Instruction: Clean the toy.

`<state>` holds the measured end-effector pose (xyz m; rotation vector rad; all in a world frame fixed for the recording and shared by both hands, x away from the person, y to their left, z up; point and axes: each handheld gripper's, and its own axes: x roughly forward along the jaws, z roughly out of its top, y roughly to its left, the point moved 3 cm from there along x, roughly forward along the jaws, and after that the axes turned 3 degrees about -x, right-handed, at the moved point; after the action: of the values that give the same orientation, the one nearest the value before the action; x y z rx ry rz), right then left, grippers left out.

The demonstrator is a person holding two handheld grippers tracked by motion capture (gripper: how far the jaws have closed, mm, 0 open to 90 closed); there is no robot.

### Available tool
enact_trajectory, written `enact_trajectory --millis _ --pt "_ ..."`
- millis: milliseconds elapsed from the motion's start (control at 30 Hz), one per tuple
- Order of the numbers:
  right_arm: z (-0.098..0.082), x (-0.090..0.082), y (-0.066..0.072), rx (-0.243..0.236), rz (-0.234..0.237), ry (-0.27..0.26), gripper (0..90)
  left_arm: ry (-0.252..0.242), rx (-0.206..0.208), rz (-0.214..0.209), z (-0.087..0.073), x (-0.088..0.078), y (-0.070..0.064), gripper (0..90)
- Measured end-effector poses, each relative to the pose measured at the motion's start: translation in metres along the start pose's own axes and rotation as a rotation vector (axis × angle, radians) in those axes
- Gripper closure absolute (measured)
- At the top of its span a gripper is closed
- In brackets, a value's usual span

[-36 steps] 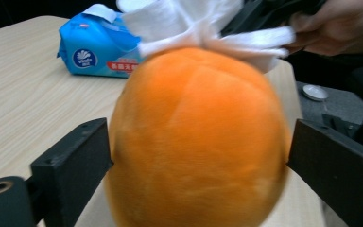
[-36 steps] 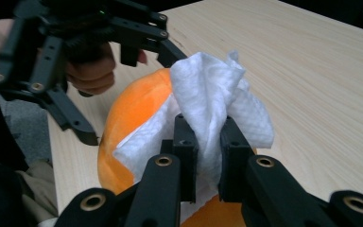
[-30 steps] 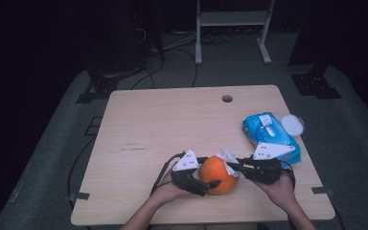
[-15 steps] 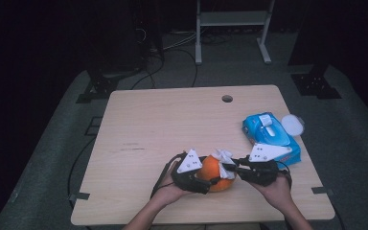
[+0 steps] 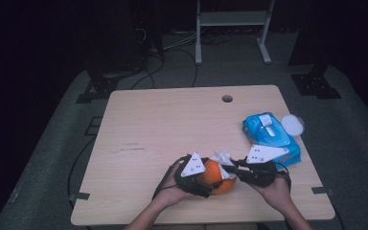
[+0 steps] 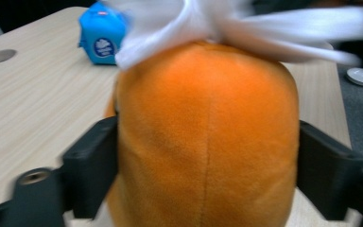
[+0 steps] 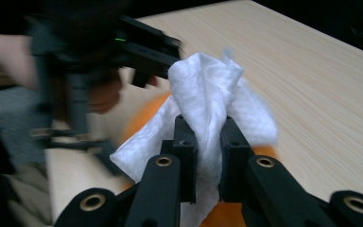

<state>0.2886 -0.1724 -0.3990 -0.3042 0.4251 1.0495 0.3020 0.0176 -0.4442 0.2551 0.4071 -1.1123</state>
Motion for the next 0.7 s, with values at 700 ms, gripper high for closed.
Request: enact_trajectory --millis 700 --pt "-0.002 0.001 0.007 -0.05 -0.012 0.027 79.8 -0.03 -0.151 -0.006 -0.005 0.001 0.007 19.3"
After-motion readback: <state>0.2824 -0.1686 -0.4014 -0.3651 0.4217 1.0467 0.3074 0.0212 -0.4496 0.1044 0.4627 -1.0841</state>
